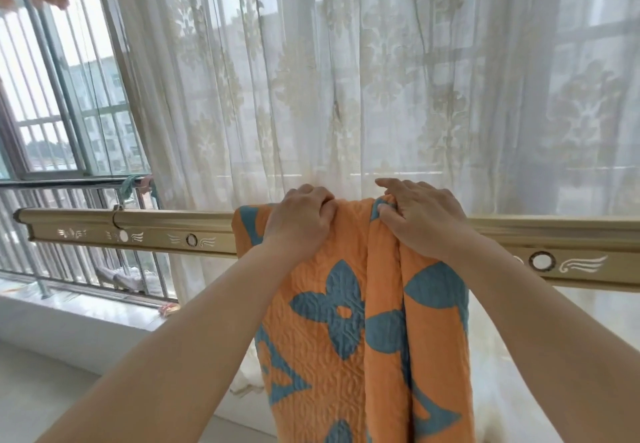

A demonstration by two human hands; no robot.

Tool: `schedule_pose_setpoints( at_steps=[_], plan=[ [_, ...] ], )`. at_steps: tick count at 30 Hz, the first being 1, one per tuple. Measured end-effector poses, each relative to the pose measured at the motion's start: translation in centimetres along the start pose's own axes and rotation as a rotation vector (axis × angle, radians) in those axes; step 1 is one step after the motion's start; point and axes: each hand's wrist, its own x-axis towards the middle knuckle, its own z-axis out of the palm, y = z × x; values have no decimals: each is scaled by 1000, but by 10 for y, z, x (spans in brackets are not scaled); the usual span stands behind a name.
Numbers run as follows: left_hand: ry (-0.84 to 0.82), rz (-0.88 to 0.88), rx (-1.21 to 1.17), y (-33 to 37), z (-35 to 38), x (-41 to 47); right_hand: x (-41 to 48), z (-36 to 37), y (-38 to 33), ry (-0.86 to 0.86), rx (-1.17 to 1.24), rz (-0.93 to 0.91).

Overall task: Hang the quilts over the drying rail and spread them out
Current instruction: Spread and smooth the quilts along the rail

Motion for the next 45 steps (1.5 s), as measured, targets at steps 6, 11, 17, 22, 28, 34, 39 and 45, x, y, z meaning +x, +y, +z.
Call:
schedule_pose_setpoints(
  at_steps=[6,11,17,22,28,34,39,45],
  plan=[
    [54,-60,34,-5,6,-2,0,-1,-9,-23,24,-23],
    [56,-49,25,1,10,-3,-8,-10,1,-54,14,58],
    [67,-37,18,16,20,-1,-33,-27,34,-92,-102,290],
    [87,-16,8,29,28,1,-51,-25,46,-8,-63,314],
    [289,56,-146,45,25,-8,-56,-31,48,13,-36,278],
    [197,212,6,63,36,-25,-56,-26,43,72,-17,219],
    [43,36,57,61,33,-28,-60,-19,40,72,-88,201],
    [-80,116,-29,60,31,-17,-54,-11,34,136,-40,228]
  ],
)
